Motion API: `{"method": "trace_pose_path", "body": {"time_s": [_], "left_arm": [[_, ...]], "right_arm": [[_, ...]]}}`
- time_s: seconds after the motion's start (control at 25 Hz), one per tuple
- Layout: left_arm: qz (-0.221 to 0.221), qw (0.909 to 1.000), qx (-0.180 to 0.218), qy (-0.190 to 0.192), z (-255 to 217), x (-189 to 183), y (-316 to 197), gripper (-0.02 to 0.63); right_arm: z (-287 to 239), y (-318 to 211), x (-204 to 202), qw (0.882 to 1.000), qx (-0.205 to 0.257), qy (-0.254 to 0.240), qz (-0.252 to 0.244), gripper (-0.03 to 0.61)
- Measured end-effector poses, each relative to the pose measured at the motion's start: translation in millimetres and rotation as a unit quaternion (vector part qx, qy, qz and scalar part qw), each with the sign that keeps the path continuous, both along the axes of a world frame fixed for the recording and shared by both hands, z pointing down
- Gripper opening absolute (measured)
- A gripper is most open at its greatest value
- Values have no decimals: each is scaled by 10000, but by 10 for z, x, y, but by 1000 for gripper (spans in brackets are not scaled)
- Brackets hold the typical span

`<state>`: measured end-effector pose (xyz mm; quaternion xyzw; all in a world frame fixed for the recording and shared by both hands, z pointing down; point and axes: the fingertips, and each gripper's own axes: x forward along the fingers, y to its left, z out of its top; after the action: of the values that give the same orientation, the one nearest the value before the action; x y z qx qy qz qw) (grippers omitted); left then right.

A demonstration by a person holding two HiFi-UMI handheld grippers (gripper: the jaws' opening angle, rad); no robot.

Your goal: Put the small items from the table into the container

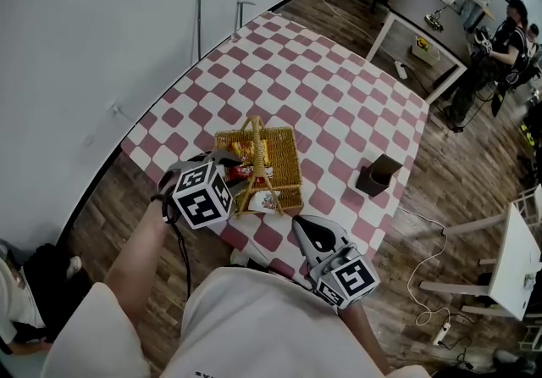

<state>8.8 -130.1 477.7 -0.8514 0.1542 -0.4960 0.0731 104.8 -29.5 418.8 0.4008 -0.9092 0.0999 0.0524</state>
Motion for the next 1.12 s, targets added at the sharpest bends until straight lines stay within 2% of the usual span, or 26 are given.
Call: {"method": "trace_pose_path", "body": {"time_s": [0.28,0.52,0.68,0.88,1.12], "left_arm": [[-129,9998,-15,158,-29,-27,12,147],[-302,9987,-32,400,-65,-57,35,95],[-491,9968,-53,631,-118,-76,53,91],[-837,9902,-33,1121,-221,-107,88,74],[-1388,9735,-65,1817,-347,-185,165,55]], "right_arm": [[-12,1,-25,10000,13,-10,-52,12],[-18,19,-42,10000,29,-15,-92,12],[-28,21,-55,9999,43,-20,-144,12],[-46,31,-61,9998,63,-17,-193,12],[-70,33,-54,9996,85,-12,-252,12]]}}
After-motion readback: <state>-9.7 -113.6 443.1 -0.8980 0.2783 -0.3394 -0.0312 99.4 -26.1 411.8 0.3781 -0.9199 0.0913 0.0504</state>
